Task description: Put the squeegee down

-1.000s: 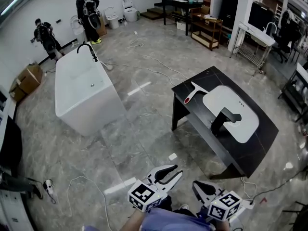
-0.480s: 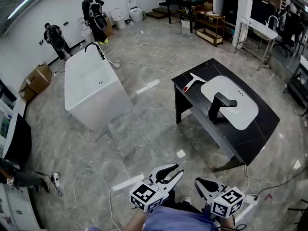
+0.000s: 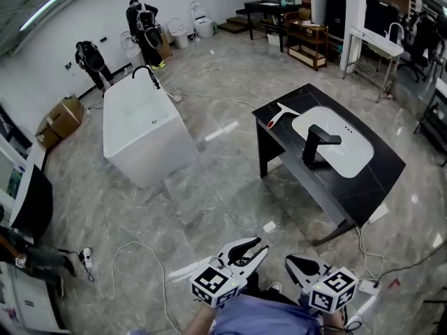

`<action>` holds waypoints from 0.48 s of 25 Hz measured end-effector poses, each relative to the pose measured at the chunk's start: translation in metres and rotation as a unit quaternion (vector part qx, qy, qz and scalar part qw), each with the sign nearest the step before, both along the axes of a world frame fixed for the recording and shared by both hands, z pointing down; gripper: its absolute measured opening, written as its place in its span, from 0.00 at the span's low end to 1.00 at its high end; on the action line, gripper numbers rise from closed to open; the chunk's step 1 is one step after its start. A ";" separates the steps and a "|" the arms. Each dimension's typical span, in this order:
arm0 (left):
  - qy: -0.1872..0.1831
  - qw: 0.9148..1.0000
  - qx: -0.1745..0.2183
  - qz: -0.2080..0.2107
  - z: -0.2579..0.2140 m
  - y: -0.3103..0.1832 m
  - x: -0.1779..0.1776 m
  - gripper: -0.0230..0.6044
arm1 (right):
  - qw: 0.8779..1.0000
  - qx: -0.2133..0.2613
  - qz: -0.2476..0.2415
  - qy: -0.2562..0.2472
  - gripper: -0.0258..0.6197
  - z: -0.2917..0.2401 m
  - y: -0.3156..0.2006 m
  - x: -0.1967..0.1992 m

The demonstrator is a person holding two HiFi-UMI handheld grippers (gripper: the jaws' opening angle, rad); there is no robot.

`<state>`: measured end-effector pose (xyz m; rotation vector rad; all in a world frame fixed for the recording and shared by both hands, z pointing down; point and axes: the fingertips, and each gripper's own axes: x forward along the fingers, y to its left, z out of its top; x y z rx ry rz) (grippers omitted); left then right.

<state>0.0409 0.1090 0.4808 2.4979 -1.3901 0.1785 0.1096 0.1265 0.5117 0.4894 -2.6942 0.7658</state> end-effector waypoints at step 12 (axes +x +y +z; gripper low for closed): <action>-0.011 1.000 0.003 0.010 0.002 0.040 0.014 0.22 | 1.000 0.005 0.013 -0.011 0.07 -0.001 0.030 0.014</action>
